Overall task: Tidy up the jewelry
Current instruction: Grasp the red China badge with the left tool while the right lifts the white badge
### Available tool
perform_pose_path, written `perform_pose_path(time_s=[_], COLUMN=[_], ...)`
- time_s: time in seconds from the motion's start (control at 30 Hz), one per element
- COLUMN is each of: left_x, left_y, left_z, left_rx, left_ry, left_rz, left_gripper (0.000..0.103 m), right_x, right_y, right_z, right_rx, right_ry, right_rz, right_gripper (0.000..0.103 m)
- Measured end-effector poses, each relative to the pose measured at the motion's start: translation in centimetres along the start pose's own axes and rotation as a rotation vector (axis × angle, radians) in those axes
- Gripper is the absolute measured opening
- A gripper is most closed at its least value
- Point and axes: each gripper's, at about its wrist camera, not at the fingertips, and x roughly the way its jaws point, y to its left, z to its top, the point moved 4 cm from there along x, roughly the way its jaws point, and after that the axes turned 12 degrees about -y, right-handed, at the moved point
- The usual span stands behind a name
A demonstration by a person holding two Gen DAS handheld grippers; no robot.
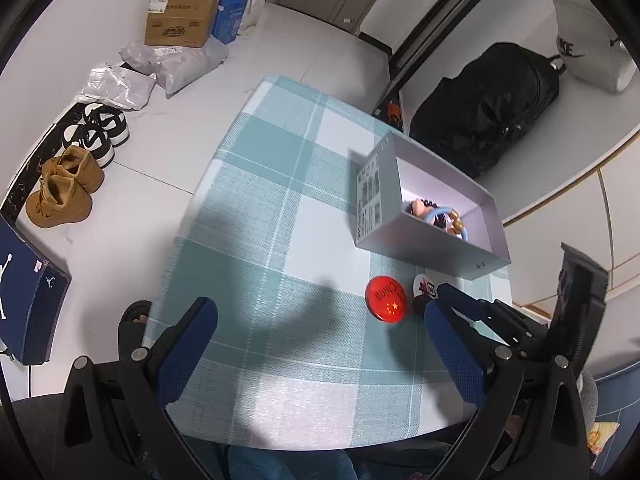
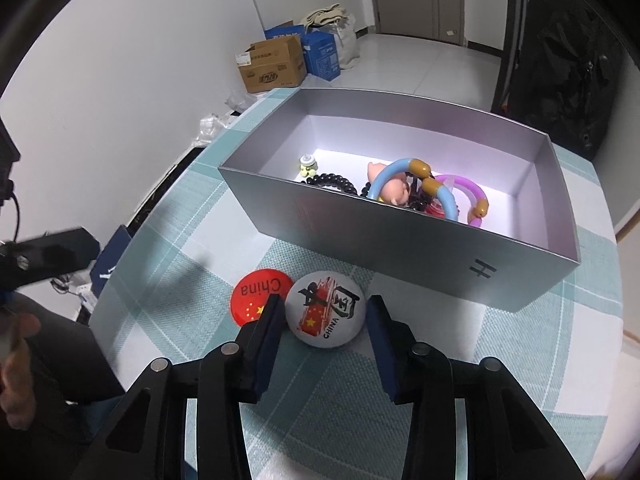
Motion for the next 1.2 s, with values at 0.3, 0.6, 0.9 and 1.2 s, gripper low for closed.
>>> perform_pose_path(time_s=[0.3,0.6,0.9,1.2], left_x=[2.0,3.8,4.8,4.7], left_y=[-1.7,-4.1,-4.8,-6.3], left_z=[-1.2,-2.5,-3.0,-3.2], left_rx=[0.098,0.23,0.332,0.431], left_ry=[0.045,0.071,0.063,0.046], left_rz=[0.049,0.08,0.151,0.173], left_gripper=[0.101,0.101,0.091,0.038], right_x=[-1.7,-6.0,-8.4,-9.6], right_y=[-2.0,-4.8,-5.1,-5.8], right_z=[-0.4,-0.1,1.2,1.9], right_rx=[0.071,0.138,0.154,0.174], right_ry=[0.003,-0.085,-0.157,-0.189], right_rz=[0.036,0.045,0.082,0.101], right_gripper=[0.041,0.041,0.041,0.041])
